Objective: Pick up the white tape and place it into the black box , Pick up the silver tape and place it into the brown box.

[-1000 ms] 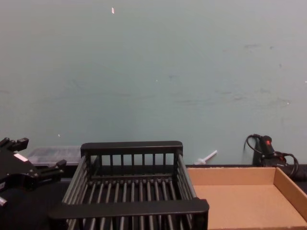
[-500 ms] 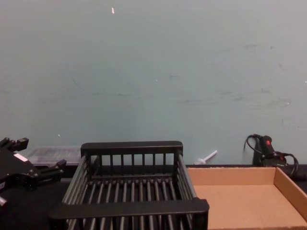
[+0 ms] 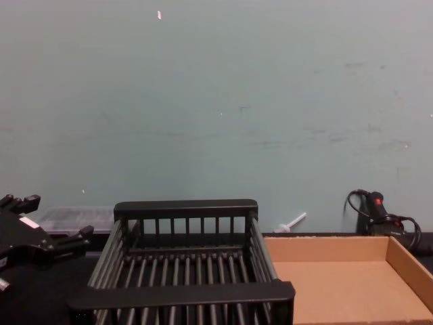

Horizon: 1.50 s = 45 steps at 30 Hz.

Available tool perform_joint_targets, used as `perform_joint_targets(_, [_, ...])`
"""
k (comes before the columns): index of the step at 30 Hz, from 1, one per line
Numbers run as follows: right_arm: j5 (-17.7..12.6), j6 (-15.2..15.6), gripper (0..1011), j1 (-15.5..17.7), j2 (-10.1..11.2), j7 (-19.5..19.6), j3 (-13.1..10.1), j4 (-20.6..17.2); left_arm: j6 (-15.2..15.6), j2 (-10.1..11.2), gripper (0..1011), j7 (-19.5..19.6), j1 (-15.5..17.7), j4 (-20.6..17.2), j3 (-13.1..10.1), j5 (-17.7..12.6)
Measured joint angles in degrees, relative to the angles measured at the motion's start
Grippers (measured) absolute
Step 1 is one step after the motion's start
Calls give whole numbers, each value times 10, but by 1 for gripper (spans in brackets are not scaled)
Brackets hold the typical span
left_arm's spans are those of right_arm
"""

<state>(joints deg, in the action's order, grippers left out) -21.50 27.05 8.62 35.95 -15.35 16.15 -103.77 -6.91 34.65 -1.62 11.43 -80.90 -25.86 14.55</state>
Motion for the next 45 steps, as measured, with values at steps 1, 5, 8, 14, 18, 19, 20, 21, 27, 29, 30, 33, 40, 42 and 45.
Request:
perform_joint_targets(1, [2,1,1002,0,-2,-2,-1,1,0,0,1001,0,0,0,0,0])
perform_joint_targets(5, [5,4,1002,1,-6,-6,-2,3,0,0,1001,0,0,0,0,0])
perform_joint_targets(8, [8,5,1002,1,-9,-10,-4,3,0,0,1001,0,0,0,0,0])
perform_joint_targets(14, [17,6,1002,2,-13,-14,-6,5,0,0,1001,0,0,0,0,0])
perform_joint_targets(18, [17,6,1002,2,-13,-14,-6,5,0,0,1001,0,0,0,0,0])
perform_joint_targets(19, [17,6,1002,2,-13,-14,-6,5,0,0,1001,0,0,0,0,0])
perform_joint_targets(20, [16,6,1002,2,-13,-14,-6,5,0,0,1001,0,0,0,0,0])
perform_joint_targets(21, [16,6,1002,2,-13,-14,-6,5,0,0,1001,0,0,0,0,0])
perform_joint_targets(27, [15,5,998,2,-12,-13,-6,5,0,0,1001,0,0,0,0,0])
perform_joint_targets(29, [15,5,965,2,-12,-13,-6,5,0,0,1001,0,0,0,0,0])
perform_joint_targets(30, [15,5,942,2,-12,-13,-6,4,0,0,1001,0,0,0,0,0])
perform_joint_targets(33, [14,5,868,2,-12,-13,-5,4,0,0,1001,0,0,0,0,0])
perform_joint_targets(40, [14,5,677,2,-12,-12,-5,4,0,0,1001,0,0,0,0,0])
perform_joint_targets(42, [14,5,607,2,-12,-12,-5,4,0,0,1001,0,0,0,0,0])
perform_joint_targets(45, [14,5,507,2,-12,-12,-5,4,0,0,1001,0,0,0,0,0])
